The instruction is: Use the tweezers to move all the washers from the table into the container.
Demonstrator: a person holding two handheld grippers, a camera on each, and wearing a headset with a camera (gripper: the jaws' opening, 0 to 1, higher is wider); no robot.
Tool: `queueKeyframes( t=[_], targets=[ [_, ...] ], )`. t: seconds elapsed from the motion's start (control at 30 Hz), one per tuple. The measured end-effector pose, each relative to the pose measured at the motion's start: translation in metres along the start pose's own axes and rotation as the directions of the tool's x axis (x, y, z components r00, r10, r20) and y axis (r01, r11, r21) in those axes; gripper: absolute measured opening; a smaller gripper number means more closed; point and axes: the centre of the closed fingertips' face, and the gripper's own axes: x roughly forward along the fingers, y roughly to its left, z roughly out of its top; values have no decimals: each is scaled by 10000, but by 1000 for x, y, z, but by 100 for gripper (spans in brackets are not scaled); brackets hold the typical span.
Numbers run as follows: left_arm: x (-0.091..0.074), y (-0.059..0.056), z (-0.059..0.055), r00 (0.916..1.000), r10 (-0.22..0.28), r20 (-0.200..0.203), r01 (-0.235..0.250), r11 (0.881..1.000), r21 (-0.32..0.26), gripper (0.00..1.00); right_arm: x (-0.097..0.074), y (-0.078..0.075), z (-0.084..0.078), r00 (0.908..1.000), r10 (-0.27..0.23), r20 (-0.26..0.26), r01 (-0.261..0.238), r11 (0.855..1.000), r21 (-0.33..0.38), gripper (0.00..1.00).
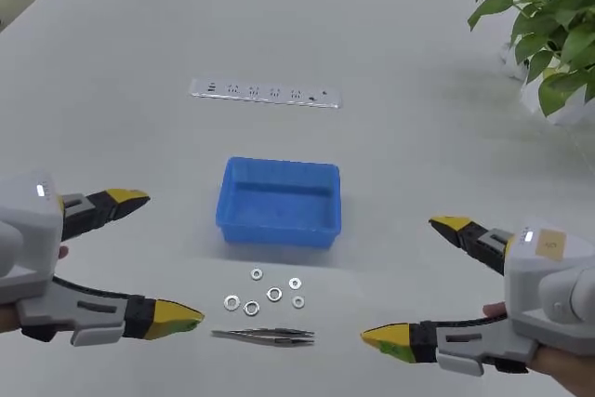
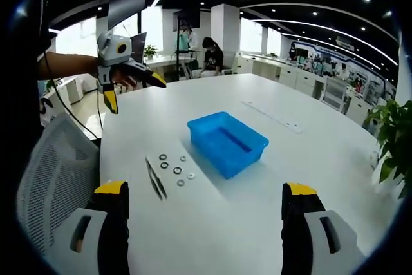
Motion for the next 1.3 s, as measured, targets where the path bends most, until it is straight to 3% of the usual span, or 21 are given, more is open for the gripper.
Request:
queueKeyframes(
  t=[1.17, 1.3],
  targets=[
    [1, 0, -3, 9998, -107, -188, 108, 9999, 69, 99, -1, 0, -4, 9999, 20, -169, -20, 10000, -23, 100],
    [1, -2, -5, 9993, -228, -282, 235, 9995, 229, 95, -2, 0, -3, 9998, 45, -179, -46, 10000, -63, 100]
  ],
)
